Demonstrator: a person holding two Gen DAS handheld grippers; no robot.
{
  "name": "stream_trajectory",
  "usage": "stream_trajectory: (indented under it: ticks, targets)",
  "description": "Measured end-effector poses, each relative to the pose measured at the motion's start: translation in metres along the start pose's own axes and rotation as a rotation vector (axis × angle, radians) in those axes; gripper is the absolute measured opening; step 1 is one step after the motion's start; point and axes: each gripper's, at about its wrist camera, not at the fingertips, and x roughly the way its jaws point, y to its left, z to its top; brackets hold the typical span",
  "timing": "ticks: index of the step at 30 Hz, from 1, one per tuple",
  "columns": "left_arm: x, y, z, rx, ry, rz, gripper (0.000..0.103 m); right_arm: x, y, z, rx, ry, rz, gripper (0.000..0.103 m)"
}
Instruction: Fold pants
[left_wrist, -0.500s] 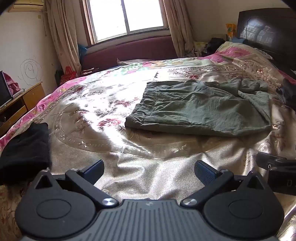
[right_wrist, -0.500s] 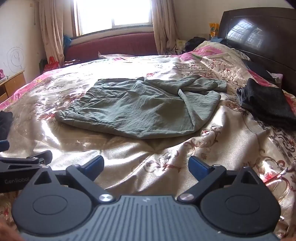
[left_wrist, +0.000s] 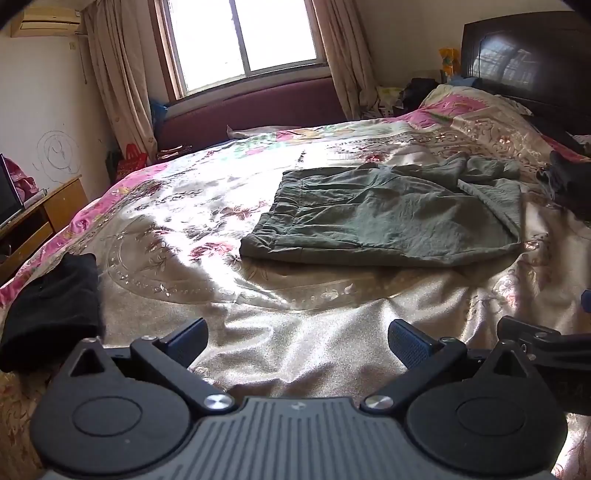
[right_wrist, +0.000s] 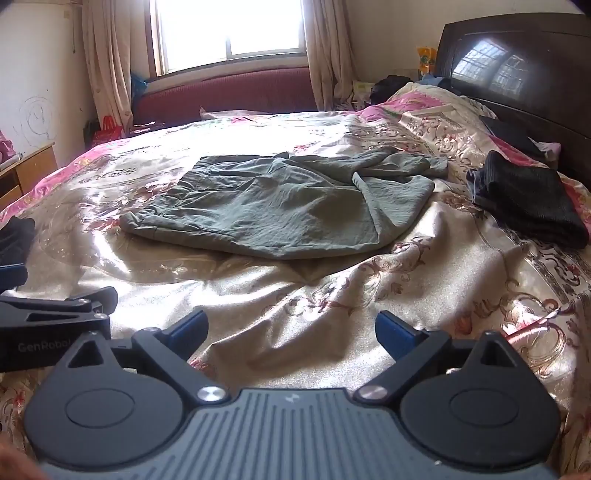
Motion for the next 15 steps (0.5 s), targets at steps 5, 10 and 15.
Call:
stream_trajectory:
  ticks: [5, 10, 15]
  targets:
    - [-0.0015, 0.0007, 0.0007, -0.001, -0.005, -0.001, 0.103, -0.0016, -0.0003, -0.0019, 0.003, -0.003, 0.001, 0.097]
    - [-0.0015, 0.0032, -0.003, -0.009, 0.005, -0.006, 0.103, 0.0004, 0.001, -0.0014, -0.002, 0.01, 0.0, 0.097]
    - [-0.0012, 0.0039, -0.0045, -0.014, 0.01, -0.009, 0.103, 0.0025, 0.0015, -0.0024, -0.001, 0.015, -0.001, 0.097]
